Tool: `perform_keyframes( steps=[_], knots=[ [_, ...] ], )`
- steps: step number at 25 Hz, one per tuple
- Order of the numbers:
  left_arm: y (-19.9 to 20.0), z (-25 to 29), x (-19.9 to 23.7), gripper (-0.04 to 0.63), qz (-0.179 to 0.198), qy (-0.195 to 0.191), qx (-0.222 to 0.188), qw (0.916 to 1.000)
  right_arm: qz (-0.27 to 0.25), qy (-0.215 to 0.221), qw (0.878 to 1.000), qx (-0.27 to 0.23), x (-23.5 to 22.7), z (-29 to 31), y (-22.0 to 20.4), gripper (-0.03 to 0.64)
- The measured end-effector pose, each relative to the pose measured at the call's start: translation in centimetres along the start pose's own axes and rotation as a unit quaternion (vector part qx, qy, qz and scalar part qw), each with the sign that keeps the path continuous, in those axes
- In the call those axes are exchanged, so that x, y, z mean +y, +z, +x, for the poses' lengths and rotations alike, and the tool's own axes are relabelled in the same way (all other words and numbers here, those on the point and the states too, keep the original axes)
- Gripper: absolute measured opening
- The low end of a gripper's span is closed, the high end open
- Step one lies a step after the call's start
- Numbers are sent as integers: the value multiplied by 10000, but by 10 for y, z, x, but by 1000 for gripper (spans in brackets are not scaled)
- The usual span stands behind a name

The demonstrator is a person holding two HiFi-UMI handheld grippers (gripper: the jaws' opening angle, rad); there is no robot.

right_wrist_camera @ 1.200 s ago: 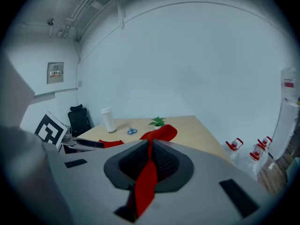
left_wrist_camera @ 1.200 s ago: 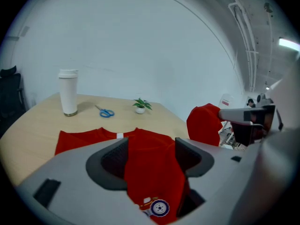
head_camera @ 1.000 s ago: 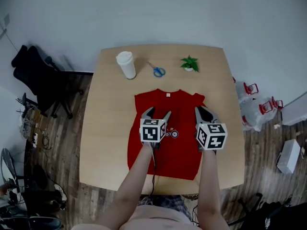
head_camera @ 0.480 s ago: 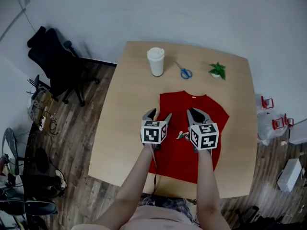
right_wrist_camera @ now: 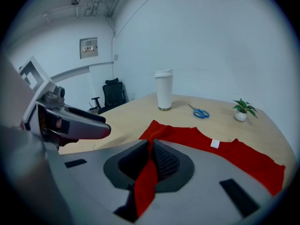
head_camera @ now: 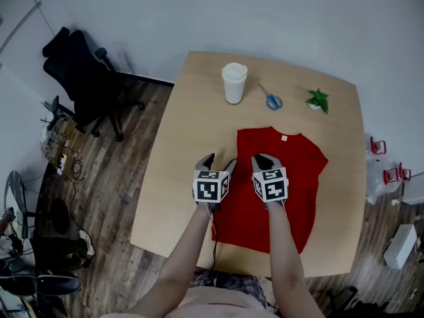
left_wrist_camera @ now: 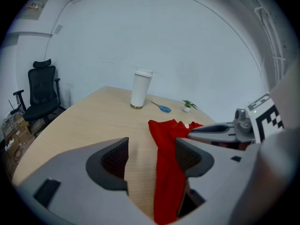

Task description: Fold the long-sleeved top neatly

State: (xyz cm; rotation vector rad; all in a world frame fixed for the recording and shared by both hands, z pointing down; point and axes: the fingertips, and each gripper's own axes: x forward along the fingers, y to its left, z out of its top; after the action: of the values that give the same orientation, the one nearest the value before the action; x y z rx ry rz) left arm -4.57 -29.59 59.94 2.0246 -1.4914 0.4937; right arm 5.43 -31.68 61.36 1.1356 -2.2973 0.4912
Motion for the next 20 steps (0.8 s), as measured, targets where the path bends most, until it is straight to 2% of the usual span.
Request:
perform_keyframes(
  steps=[3, 7, 13, 20],
  knots=[
    [-4, -4, 11, 310, -31, 20, 22, 10000, -35, 20, 9999, 106, 8, 13, -5, 50],
    [-5, -11, 26, 310, -54, 53, 21, 10000, 115, 237, 9996, -84, 28, 22, 8, 67],
    [-4, -20, 43, 310, -58, 92, -8, 9999, 410, 568, 9974, -153, 52, 32, 20, 161],
    [2, -12, 24, 310, 170, -171, -51, 9997, 546, 183, 9969, -536, 16, -10, 32, 204]
  ],
)
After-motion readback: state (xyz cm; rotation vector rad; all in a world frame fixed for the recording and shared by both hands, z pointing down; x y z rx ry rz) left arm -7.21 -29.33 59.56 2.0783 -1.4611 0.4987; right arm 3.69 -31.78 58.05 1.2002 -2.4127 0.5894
